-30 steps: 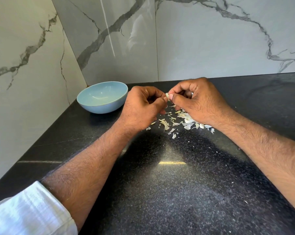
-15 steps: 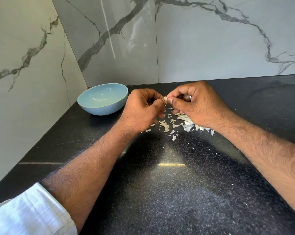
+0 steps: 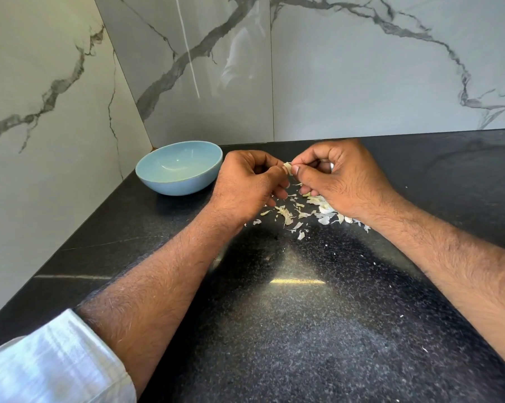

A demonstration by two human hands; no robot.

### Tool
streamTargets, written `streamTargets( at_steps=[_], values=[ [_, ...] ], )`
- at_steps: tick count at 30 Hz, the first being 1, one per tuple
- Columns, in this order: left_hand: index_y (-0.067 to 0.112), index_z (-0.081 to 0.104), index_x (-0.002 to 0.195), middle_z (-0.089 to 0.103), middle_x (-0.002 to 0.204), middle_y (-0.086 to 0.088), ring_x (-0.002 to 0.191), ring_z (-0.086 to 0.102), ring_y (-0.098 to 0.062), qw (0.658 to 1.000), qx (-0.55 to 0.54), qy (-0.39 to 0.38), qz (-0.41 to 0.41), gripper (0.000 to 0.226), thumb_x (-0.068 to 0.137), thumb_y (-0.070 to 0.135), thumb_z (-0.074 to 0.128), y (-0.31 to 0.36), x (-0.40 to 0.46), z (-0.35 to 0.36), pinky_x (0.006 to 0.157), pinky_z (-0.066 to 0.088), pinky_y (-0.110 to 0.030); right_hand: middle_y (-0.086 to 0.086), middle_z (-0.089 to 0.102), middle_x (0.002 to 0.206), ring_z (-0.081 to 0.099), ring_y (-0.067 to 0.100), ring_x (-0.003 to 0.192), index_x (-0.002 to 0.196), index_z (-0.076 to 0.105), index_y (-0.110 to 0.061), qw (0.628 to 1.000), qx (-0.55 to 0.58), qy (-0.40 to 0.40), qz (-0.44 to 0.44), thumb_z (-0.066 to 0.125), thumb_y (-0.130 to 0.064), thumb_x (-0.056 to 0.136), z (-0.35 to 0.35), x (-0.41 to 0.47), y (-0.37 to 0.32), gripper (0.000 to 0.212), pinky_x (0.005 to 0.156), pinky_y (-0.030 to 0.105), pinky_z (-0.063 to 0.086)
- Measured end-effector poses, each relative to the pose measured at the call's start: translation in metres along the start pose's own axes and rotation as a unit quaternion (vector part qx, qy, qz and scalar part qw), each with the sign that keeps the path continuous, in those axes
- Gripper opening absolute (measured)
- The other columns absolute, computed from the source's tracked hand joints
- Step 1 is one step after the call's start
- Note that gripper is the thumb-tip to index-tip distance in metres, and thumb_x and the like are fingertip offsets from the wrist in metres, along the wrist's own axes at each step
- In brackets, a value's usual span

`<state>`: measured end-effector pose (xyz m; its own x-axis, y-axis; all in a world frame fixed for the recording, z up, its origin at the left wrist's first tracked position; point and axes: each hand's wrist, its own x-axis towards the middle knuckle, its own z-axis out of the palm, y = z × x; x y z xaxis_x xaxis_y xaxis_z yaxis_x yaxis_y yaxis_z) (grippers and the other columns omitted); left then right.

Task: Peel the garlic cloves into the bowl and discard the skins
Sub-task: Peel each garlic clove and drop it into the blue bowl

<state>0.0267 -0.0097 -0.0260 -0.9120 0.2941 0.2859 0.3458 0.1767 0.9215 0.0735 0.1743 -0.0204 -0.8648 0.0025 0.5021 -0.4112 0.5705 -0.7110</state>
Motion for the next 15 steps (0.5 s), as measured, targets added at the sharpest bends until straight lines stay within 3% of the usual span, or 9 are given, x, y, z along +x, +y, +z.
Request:
streamTargets(
  at_steps=[4,9,15],
  values=[
    [0.004,0.074,0.086,0.074,0.071,-0.014,0.06,0.069,-0.025,1.0,-0.003,0.026,-0.001,0.009,0.094,0.007,0.076,0.0005,0.0007,-0.0007,0.051,0.053,-0.029,-0.006,0.075,0.068,0.074,0.022,0.064,0.092,0.079,-0.022,1.0,-0.024,0.007,-0.014,0.078,-0.02,0.093,0.0024,-0.0017,-0.0012,0.003,0.059,0.051,0.062],
    [0.003,0.074,0.086,0.074,0.074,-0.015,0.061,0.07,-0.022,0.999,-0.035,0.008,-0.007,0.012,0.097,0.0,0.068,0.0047,-0.0016,0.0012,0.052,0.055,-0.028,-0.004,0.076,0.073,0.075,0.018,0.065,0.091,0.078,-0.019,1.0,-0.009,0.017,-0.019,0.077,-0.02,0.093,0.0031,-0.0005,0.0013,0.002,0.06,0.051,0.063],
    [0.007,0.074,0.092,0.077,0.08,-0.012,0.067,0.074,-0.022,0.999,-0.034,0.002,-0.001,0.011,0.102,0.007,0.069,0.0011,-0.0004,0.0001,0.061,0.06,-0.033,0.0,0.078,0.079,0.077,0.013,0.068,0.096,0.078,-0.012,0.999,0.029,0.013,-0.01,0.077,-0.016,0.095,0.0023,0.0014,0.0041,0.004,0.063,0.039,0.066]
  ],
)
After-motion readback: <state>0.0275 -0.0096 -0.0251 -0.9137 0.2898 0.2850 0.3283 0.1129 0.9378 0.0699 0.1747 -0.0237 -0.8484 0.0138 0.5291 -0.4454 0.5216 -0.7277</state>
